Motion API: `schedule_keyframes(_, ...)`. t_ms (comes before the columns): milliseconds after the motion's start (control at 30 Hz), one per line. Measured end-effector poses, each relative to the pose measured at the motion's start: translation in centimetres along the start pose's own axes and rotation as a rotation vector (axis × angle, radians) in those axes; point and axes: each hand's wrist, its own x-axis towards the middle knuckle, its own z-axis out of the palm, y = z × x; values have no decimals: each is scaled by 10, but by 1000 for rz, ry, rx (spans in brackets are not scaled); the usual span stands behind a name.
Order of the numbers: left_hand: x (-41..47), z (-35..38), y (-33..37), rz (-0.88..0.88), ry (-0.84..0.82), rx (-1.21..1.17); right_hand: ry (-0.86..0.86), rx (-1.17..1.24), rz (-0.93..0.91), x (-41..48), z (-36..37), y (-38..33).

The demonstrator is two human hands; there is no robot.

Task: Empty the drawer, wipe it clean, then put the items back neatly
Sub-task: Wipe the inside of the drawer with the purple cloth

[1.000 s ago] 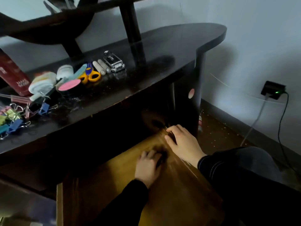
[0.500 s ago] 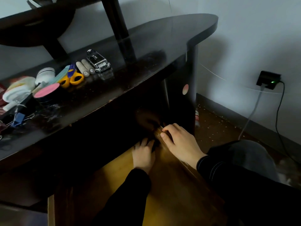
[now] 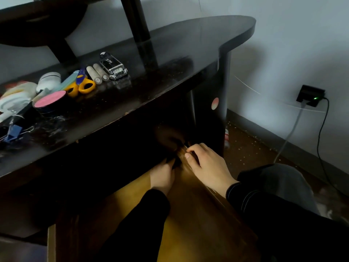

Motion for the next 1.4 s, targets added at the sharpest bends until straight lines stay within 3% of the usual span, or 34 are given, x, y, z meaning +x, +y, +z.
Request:
schedule_keyframes(133,0,3,10,-29,57,30,-4,8,3,1,0,-1)
schedule_keyframes(333,-61,17,11,209,105,97,1,8,-1,-2,-6,-6)
schedule_keyframes(633,-31,17,-1,216,49,100,12,15,-7,0,-1,0)
schedule_keyframes(900,-4,3,15,-88,-13,72,-3,15,2,0,-3,-1)
schedule_keyframes(1167,-100,15,27,319,-21,-1,4,-9,-24,-1,-5,-5)
schedule_keyframes(1400,-36,6,13,141,-47,5,2,18,-14,-1,0,1)
